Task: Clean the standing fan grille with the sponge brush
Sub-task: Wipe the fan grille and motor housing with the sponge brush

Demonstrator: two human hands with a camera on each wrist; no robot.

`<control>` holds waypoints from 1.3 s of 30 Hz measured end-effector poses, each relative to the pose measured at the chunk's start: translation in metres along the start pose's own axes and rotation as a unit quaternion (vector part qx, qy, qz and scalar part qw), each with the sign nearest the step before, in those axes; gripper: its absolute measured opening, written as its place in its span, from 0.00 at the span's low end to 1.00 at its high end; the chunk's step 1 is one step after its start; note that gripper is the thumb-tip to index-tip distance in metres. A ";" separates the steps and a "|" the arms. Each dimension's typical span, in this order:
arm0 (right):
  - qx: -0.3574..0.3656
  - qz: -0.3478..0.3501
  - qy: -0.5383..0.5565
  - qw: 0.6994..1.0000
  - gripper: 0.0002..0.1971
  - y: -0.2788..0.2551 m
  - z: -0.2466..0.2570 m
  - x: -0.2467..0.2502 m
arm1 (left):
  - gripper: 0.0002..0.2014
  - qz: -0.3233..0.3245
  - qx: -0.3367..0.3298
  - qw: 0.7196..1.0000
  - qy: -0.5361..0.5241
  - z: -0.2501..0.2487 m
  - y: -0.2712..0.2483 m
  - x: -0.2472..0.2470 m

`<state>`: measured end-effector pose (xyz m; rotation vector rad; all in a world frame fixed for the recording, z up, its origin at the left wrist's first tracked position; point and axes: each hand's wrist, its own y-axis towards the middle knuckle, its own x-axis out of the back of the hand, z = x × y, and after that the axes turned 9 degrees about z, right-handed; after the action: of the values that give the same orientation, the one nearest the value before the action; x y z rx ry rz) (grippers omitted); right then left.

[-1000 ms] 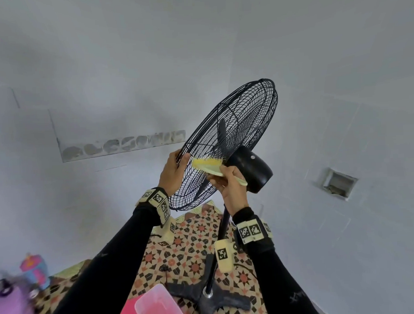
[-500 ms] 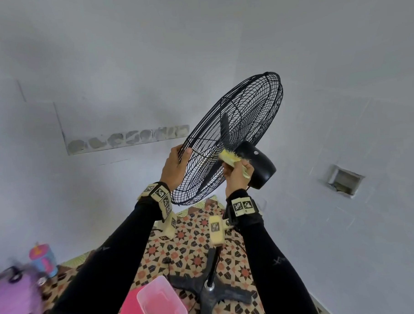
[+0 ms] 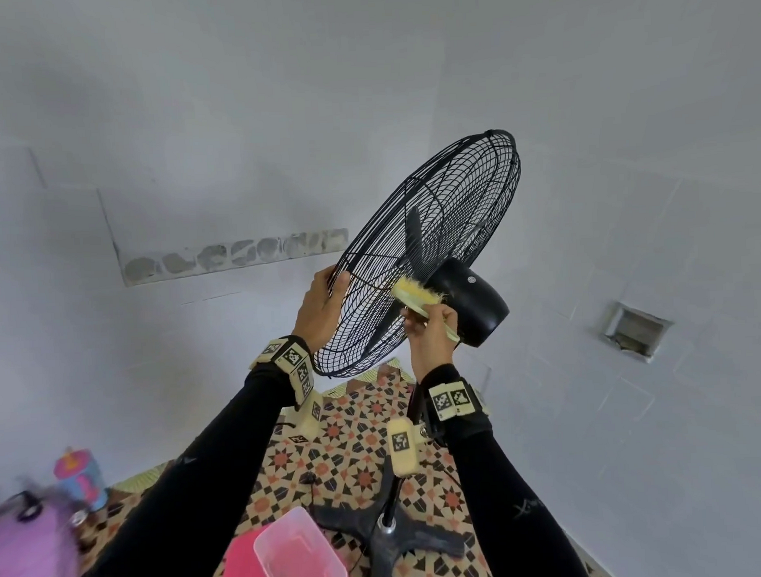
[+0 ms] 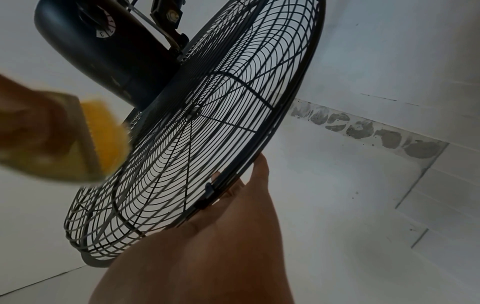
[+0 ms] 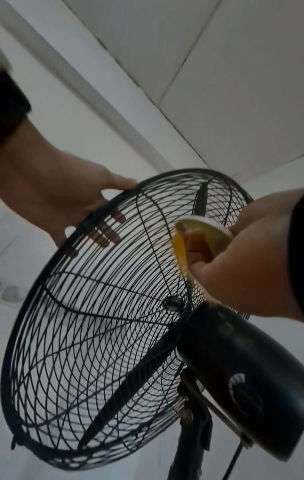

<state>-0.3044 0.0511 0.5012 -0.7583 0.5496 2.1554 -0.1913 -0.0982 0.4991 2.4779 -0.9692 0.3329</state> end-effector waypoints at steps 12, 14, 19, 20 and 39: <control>0.308 0.299 -0.484 0.763 0.07 -0.048 0.026 -0.050 | 0.32 0.036 -0.009 0.998 -0.047 0.023 0.006 0.003; 0.324 0.276 -0.518 0.742 0.06 -0.042 0.022 -0.043 | 0.26 0.039 0.007 0.997 -0.063 0.026 0.008 0.006; 0.328 0.110 -0.500 0.794 0.09 -0.045 0.008 -0.026 | 0.26 0.052 0.018 0.997 -0.054 0.015 0.002 0.008; 0.335 0.113 -0.492 0.796 0.09 -0.047 0.008 -0.031 | 0.26 0.051 0.014 0.997 -0.053 0.013 0.001 0.008; 0.369 0.350 -0.781 0.363 0.45 -0.034 0.054 -0.058 | 0.28 0.045 -0.036 0.998 -0.026 0.020 0.003 0.006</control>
<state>-0.2651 0.0736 0.5749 2.2496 0.5664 1.7354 -0.1878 -0.1135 0.4845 2.3936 -1.0970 0.2577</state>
